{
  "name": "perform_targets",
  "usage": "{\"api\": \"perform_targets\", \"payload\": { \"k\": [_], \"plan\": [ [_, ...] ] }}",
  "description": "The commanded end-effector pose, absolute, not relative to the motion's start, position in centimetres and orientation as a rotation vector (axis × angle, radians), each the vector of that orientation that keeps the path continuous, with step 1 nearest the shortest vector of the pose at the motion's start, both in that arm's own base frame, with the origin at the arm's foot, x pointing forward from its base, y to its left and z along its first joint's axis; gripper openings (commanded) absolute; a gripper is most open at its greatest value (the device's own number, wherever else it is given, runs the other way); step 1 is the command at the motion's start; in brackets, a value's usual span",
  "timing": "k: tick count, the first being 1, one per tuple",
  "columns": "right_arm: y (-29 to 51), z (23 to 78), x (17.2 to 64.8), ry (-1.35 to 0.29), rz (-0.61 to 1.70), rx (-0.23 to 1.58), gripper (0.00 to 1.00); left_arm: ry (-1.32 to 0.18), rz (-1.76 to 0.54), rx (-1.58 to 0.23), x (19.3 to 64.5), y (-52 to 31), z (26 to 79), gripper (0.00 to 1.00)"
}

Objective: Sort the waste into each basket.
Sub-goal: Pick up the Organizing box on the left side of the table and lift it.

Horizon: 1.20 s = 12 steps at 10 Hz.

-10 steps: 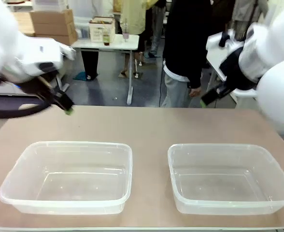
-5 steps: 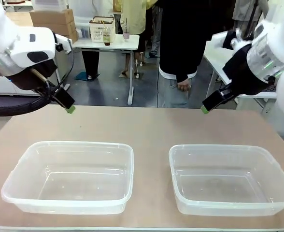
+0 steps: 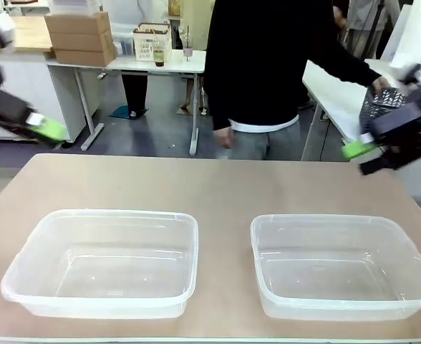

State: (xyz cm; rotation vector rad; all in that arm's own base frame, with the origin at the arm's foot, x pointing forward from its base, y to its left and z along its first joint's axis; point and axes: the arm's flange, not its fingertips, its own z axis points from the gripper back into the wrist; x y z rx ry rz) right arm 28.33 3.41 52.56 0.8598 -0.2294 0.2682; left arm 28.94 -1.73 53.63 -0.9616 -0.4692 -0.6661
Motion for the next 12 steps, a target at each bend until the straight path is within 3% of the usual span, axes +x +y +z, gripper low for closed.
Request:
{"api": "perform_targets", "payload": {
  "k": [1,3,4,5,12],
  "plan": [
    [-5.1,46.7,20.4,-0.277,-0.520,1.319,1.00,-0.363,-0.177,-1.358,25.8,2.4,47.1,1.00],
    [-9.9,48.3,16.9,-0.504,-0.651,1.306,1.00,-0.305,-0.021,-1.324,26.3,3.5,45.7,1.00],
    [-8.5,49.1,17.6,-0.537,-0.619,1.083,1.00,-0.405,-0.424,-1.230,28.4,5.3,50.7,1.00],
    [-11.8,52.5,21.7,-0.245,-0.155,1.107,1.00,-0.405,-0.424,-1.230,28.4,5.3,50.7,1.00],
    [-11.1,52.1,21.9,-0.219,-0.174,1.089,1.00,-0.385,-0.408,-1.206,28.1,5.1,50.9,1.00]
  ]
}}
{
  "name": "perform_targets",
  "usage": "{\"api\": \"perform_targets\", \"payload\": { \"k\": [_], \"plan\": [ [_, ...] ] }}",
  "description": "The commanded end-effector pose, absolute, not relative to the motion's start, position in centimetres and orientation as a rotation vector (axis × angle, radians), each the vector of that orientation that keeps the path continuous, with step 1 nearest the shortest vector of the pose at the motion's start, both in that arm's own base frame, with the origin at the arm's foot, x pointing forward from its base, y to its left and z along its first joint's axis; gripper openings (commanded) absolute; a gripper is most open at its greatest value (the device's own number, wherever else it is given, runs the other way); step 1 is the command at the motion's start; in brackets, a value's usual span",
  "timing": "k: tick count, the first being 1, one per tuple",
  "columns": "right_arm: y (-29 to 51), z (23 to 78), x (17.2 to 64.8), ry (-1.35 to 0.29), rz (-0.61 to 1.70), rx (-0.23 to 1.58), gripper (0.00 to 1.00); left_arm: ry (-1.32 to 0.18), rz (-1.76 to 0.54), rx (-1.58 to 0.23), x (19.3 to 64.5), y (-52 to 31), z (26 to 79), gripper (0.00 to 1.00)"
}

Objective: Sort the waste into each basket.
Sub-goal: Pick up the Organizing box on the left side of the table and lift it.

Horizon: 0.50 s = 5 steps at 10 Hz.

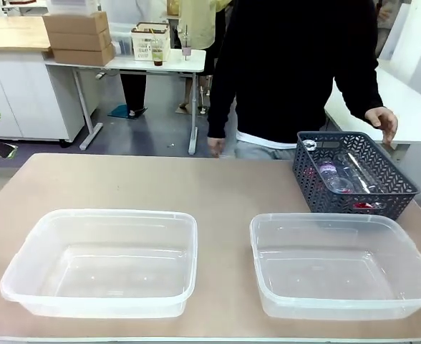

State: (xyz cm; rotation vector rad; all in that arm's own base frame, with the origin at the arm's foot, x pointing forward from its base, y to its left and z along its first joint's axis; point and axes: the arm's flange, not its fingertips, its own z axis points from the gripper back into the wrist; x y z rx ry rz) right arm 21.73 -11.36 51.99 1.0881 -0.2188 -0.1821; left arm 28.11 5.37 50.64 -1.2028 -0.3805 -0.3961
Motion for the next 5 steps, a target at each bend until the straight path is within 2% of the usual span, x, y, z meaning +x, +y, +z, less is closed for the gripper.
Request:
{"api": "perform_targets", "payload": {
  "k": [1,3,4,5],
  "plan": [
    [-4.3,52.0,25.0,-0.135,-0.133,0.978,1.00,-0.287,-0.446,-0.988,27.4,5.6,51.3,1.00],
    [11.7,49.3,29.6,-0.116,-0.050,0.828,1.00,-0.133,-0.426,-0.697,24.3,7.0,51.8,1.00],
    [19.2,47.2,29.9,-0.042,0.095,0.778,1.00,-0.101,-0.406,-0.593,21.9,7.1,52.0,1.00],
    [22.5,45.9,29.6,-0.065,0.175,0.722,1.00,-0.087,-0.400,-0.536,20.7,6.8,51.8,1.00]
  ]
}}
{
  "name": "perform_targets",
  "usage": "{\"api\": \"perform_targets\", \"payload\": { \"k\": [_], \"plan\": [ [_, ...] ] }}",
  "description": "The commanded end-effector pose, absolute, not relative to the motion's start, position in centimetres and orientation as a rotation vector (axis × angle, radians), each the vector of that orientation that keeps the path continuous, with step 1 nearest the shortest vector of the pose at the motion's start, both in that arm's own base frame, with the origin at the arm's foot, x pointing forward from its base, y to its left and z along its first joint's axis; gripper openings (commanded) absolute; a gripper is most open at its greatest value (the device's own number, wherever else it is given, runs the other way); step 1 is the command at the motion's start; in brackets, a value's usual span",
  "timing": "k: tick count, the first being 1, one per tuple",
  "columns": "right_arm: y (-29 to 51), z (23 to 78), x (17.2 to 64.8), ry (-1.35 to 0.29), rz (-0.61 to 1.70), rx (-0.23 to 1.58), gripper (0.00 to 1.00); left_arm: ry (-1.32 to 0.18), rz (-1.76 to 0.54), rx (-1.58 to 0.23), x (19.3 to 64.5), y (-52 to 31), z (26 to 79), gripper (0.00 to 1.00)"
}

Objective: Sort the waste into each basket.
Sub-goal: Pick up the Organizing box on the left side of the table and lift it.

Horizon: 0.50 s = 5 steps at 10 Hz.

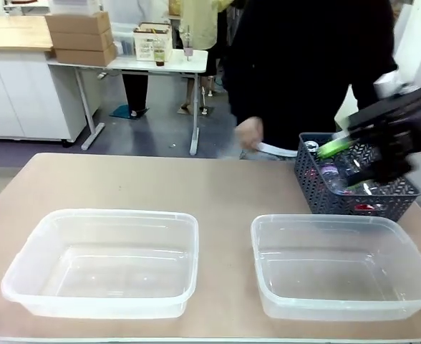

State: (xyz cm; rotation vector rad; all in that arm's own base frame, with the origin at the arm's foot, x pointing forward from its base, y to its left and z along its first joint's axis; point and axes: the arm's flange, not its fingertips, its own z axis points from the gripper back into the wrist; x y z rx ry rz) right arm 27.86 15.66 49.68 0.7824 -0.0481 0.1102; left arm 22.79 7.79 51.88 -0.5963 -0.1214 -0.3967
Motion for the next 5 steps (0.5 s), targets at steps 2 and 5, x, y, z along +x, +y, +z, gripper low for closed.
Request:
{"api": "perform_targets", "payload": {
  "k": [2,5],
  "plan": [
    [23.6,44.5,28.4,-0.032,0.304,0.733,1.00,-0.186,-0.455,-0.672,21.4,4.7,50.8,1.00],
    [25.7,44.4,25.6,-0.004,0.274,0.682,1.00,-0.135,-0.441,-0.564,20.9,6.4,52.7,1.00]
  ]
}}
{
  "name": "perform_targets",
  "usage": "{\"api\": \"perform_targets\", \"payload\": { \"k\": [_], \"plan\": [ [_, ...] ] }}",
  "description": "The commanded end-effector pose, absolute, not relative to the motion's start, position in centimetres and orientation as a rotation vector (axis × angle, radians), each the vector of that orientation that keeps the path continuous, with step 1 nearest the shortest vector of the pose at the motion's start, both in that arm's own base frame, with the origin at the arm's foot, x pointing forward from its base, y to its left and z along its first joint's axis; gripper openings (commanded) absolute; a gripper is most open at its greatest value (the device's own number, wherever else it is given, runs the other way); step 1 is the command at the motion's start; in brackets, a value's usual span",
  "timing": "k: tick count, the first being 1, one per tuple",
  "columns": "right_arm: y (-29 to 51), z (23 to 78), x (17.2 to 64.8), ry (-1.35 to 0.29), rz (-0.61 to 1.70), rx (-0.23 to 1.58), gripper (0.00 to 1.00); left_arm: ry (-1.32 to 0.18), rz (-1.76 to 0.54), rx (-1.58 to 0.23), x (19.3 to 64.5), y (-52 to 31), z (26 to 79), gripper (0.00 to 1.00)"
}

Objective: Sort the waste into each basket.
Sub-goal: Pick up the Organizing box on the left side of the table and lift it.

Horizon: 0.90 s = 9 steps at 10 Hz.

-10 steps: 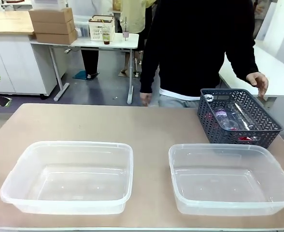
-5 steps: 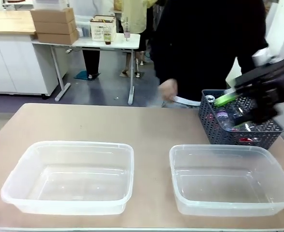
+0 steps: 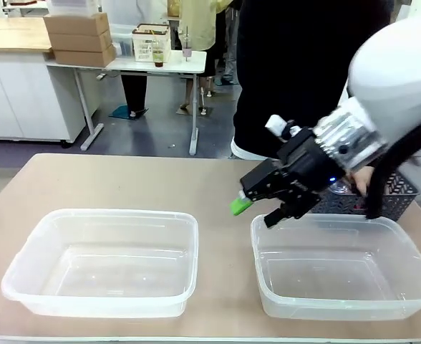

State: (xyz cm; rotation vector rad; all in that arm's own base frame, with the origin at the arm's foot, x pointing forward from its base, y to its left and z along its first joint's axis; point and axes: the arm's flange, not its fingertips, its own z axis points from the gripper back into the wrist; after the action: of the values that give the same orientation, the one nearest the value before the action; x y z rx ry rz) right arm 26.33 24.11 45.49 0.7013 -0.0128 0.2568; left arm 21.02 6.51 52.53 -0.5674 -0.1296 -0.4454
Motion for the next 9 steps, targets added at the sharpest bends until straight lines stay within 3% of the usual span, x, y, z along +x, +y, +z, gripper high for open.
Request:
{"api": "perform_targets", "payload": {
  "k": [1,3,5,6,7,9],
  "plan": [
    [29.2,45.0,24.9,0.090,0.089,0.497,1.00,-0.104,-0.413,-0.510,22.7,4.1,51.9,1.00],
    [37.9,44.6,25.3,0.110,0.010,0.345,1.00,-0.031,-0.369,-0.414,24.3,0.0,48.1,1.00],
    [41.6,43.6,26.4,-0.069,-0.073,0.226,1.00,0.044,-0.289,-0.329,24.4,-0.8,44.1,1.00],
    [37.2,43.8,22.6,0.036,0.030,0.384,1.00,0.104,-0.230,-0.363,24.5,0.0,42.7,1.00],
    [37.2,43.8,22.6,0.036,0.030,0.384,1.00,-0.005,-0.338,-0.374,26.9,-0.1,50.0,1.00],
    [39.7,43.7,23.4,0.008,-0.007,0.345,1.00,0.059,-0.290,-0.360,28.1,-0.1,48.3,1.00]
  ]
}}
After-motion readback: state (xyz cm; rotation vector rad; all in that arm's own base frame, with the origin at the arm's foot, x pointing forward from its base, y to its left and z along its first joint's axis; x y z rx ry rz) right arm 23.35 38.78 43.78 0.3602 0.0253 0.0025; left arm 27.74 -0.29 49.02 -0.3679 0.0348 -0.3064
